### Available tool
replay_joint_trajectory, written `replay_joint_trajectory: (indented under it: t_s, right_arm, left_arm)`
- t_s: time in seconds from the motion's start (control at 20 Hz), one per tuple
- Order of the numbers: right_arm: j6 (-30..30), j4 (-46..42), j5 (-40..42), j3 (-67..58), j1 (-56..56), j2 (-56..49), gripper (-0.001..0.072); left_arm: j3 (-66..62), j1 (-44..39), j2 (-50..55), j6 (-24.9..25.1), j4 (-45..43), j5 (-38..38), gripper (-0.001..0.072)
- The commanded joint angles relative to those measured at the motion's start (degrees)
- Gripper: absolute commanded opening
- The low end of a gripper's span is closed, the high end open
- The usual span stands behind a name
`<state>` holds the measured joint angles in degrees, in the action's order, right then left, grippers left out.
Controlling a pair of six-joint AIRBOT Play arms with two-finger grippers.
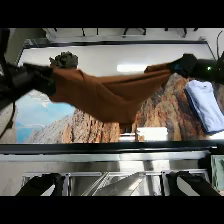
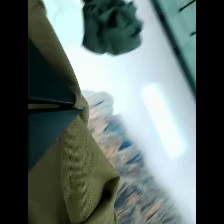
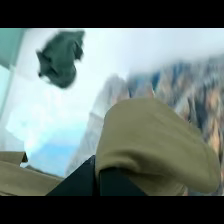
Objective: Fold the shirts.
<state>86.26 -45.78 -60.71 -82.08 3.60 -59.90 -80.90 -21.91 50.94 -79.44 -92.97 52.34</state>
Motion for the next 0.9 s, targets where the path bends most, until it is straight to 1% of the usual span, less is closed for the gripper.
replay_joint_trajectory:
  t_s: [0.0, 0.05, 0.1, 0.15, 0.2, 0.25, 0.3, 0.35, 0.4, 0.45, 0.5, 0.6, 0.7, 0.75, 0.85]
  right_arm:
    - [-2.3, 3.4, 2.2, -5.1, -0.1, -1.5, 0.0025]
    - [-2.0, 3.3, -0.2, -5.4, 0.0, -1.6, 0.0025]
    - [-0.7, 1.1, -3.7, -5.3, 0.0, -1.7, 0.0025]
    - [1.1, -2.5, -7.6, -5.3, 0.0, -2.0, 0.0025]
    - [3.5, -7.2, -12.9, -5.3, 0.0, -2.6, 0.0025]
    - [5.4, -11.9, -18.1, -5.3, 0.0, -3.2, 0.0025]
    - [6.6, -17.7, -23.8, -5.1, -0.1, -3.8, 0.0025]
    - [7.8, -22.7, -28.6, -4.2, 0.0, -4.5, 0.0025]
    - [9.1, -26.4, -31.8, -2.7, 0.0, -5.0, 0.0025]
    - [9.6, -28.7, -32.8, -0.4, 0.0, -5.6, 0.0026]
    - [9.8, -29.3, -32.0, 2.2, 0.0, -6.3, 0.0025]
    - [11.0, -29.3, -28.0, 7.3, 0.0, -9.0, 0.0025]
    - [12.0, -29.2, -25.6, 9.6, 0.0, -14.1, 0.0026]
    - [11.9, -28.7, -25.0, 9.6, 0.0, -17.2, 0.0026]
    - [10.8, -27.4, -23.5, 9.6, 0.0, -21.3, 0.0026]
  left_arm:
    - [-17.1, -1.0, 10.0, 1.5, -4.9, 10.1, 0.0012]
    - [-18.8, -1.8, 10.7, 1.6, -5.0, 15.0, 0.0013]
    - [-18.9, -2.7, 11.0, 1.5, -5.0, 19.5, 0.0013]
    - [-17.2, -3.8, 10.8, 1.5, -5.0, 23.4, 0.0013]
    - [-13.9, -5.1, 9.8, 1.4, -5.0, 25.5, 0.0013]
    - [-8.5, -6.6, 7.9, 0.8, -5.0, 26.1, 0.0012]
    - [-2.4, -8.3, 5.5, -1.4, -5.0, 25.2, 0.0013]
    - [5.1, -10.1, 2.6, -5.0, -4.9, 23.3, 0.0013]
    - [12.2, -12.1, -0.1, -7.3, -4.9, 21.0, 0.0013]
    - [19.3, -14.5, -2.7, -9.0, -4.9, 18.7, 0.0013]
    - [24.9, -16.8, -4.7, -11.1, -4.9, 16.3, 0.0012]
    - [33.7, -22.3, -7.5, -15.1, -4.3, 11.5, 0.0013]
    - [38.7, -27.7, -7.8, -22.2, -4.3, 7.3, 0.0013]
    - [39.6, -29.8, -7.0, -24.7, -4.0, 6.4, 0.0012]
    - [39.8, -32.5, -4.0, -25.2, -1.3, 5.9, 0.0013]
